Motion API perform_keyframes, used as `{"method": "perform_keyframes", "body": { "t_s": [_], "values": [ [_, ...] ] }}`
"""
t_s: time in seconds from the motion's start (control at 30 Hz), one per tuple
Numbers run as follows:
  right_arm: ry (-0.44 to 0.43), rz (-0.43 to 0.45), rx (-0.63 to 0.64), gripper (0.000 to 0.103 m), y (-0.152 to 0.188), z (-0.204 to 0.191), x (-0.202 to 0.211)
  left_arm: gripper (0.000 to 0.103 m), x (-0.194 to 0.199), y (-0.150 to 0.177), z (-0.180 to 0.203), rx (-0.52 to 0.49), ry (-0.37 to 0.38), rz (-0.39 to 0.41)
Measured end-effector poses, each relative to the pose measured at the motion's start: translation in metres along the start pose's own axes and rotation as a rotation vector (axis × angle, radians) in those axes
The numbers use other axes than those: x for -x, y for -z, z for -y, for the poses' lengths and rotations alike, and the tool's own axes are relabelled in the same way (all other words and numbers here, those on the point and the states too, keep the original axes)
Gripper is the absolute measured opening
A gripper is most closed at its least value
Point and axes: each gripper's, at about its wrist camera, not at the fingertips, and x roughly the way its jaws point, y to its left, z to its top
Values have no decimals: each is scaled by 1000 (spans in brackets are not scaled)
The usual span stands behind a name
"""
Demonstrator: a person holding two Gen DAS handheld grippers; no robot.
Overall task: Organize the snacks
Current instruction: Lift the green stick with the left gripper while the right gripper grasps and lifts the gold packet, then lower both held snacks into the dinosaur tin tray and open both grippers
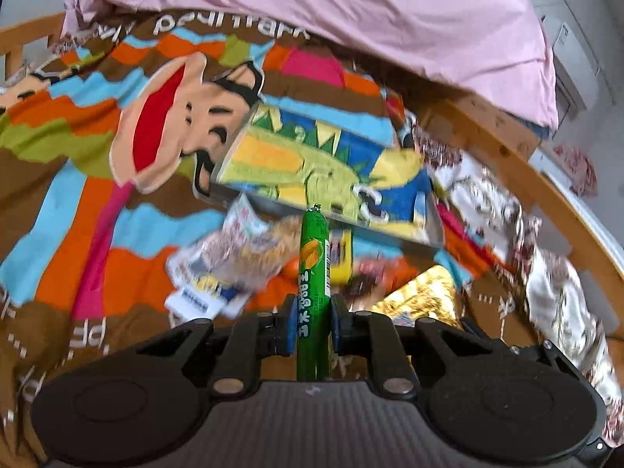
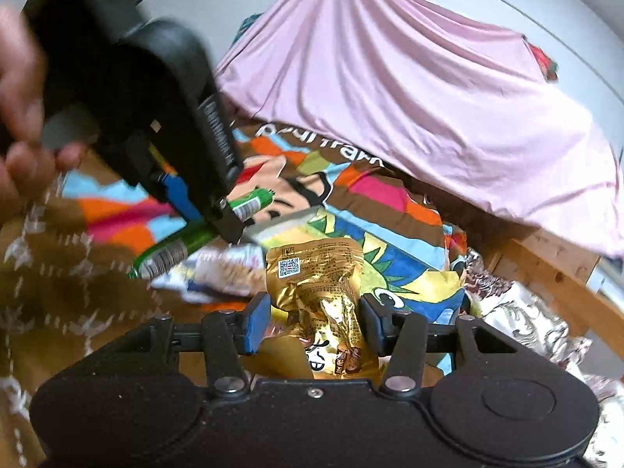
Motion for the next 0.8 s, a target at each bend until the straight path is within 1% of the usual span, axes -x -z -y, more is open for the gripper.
{"method": "perform_keyframes", "body": {
  "t_s": [0.1, 0.2, 0.33, 0.4, 0.6, 0.67, 0.73, 0.8],
  "values": [
    [5, 34, -5, 52, -9, 18, -10, 18, -7, -15, 8, 3, 4, 20],
    [20, 75, 0, 52, -17, 38, -22, 18, -20, -29, 17, -2, -8, 42],
    [58, 104, -15, 52, -26, 71, -52, 18, -41, -46, 30, 2, -5, 66],
    [74, 114, -42, 52, -28, 87, -69, 18, -55, -57, 36, 3, -6, 78],
    [103, 78, -153, 53, -16, 135, -127, 18, -104, -91, 50, 52, 24, 83],
    [114, 60, -187, 53, -9, 147, -144, 18, -123, -102, 57, 36, 20, 85],
    [105, 37, -242, 53, -4, 158, -161, 18, -142, -111, 64, 23, 19, 86],
    [105, 26, -293, 53, 1, 167, -174, 18, -159, -117, 71, 28, 22, 84]
  ]
}}
